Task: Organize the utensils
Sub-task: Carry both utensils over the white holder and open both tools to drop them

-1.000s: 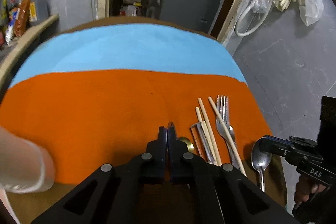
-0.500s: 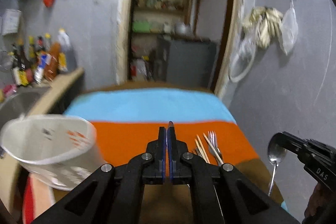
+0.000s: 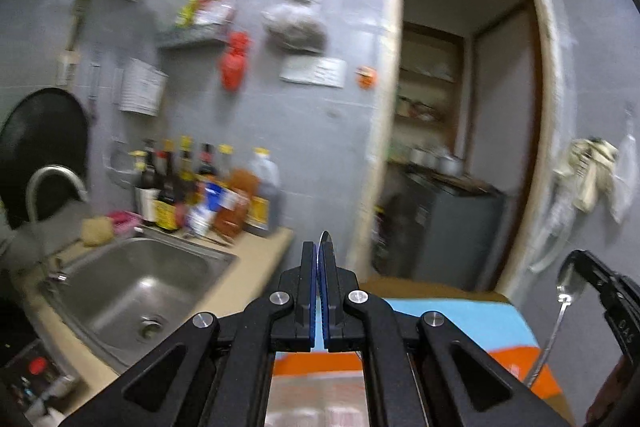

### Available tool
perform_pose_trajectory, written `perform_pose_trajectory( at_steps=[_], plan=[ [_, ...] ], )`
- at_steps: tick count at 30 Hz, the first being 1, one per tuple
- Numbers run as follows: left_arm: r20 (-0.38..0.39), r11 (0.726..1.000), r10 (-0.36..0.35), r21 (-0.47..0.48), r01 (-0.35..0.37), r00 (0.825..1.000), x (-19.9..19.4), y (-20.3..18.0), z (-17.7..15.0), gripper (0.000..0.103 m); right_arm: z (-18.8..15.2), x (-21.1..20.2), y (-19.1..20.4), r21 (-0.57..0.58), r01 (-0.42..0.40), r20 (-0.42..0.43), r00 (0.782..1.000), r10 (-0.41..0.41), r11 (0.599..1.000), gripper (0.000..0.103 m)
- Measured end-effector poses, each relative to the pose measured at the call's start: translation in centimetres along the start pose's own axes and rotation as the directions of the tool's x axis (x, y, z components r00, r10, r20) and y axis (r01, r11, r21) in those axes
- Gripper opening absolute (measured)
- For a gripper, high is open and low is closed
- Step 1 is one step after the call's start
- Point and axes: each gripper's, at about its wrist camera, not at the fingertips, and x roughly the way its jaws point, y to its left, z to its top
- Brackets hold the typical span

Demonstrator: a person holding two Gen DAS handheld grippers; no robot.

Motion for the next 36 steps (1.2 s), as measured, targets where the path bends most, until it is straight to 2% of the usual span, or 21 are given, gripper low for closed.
perform_pose_trajectory(
  at_steps=[2,7,12,17,22,26,29,32,34,36],
  plan=[
    [0.024,0.998,0.057,-0.009,-0.056,0.998,0.9,1.7,-0.1,0.002,0.4,1.1,2.2,-0.037,0.002,0.017,1.0,-0.001,0.999,0.002],
    [0.064,0.992,0.127,-0.011,-0.126,0.99,2.8,3.9,-1.1,0.002,-0.8,3.8,6.6,-0.127,-0.007,-0.002,1.0,0.007,0.992,0.002],
    [0.101,0.981,0.176,0.061,-0.183,0.979,4.1,3.4,-3.2,0.002,-3.2,4.6,8.3,-0.201,-0.017,-0.02,1.0,0.014,0.979,0.002],
    [0.135,0.971,0.187,0.122,-0.204,0.973,3.6,2.4,-5.2,0.002,-5.1,4.8,8.9,-0.252,-0.039,-0.039,0.999,0.03,0.967,0.002],
    [0.171,0.965,0.169,0.172,-0.199,0.971,2.6,1.2,-7.2,0.002,-6.5,4.9,9.1,-0.275,-0.049,-0.057,0.998,0.035,0.96,0.002],
    [0.162,0.962,0.151,0.204,-0.183,0.975,2.5,0.5,-8.3,0.003,-7.1,4.8,9.2,-0.289,-0.05,-0.053,0.998,0.036,0.956,0.002],
    [0.123,0.964,0.133,0.215,-0.157,0.983,2.6,0.4,-8.7,0.004,-7.4,4.8,9.2,-0.294,-0.061,-0.059,0.997,0.046,0.954,0.002],
    [0.049,0.977,0.076,0.194,-0.084,0.996,2.7,0.8,-8.7,0.006,-7.7,4.8,8.8,-0.278,-0.07,-0.083,0.995,0.049,0.958,0.003],
    [-0.022,0.986,0.026,0.165,-0.022,0.999,2.9,1.2,-8.8,0.006,-7.8,4.8,8.4,-0.264,-0.075,-0.095,0.994,0.052,0.962,0.012],
    [-0.073,0.992,-0.018,0.127,0.027,0.997,2.9,1.5,-9.0,0.009,-7.9,4.7,7.9,-0.239,-0.083,-0.109,0.992,0.058,0.968,0.042]
  ],
)
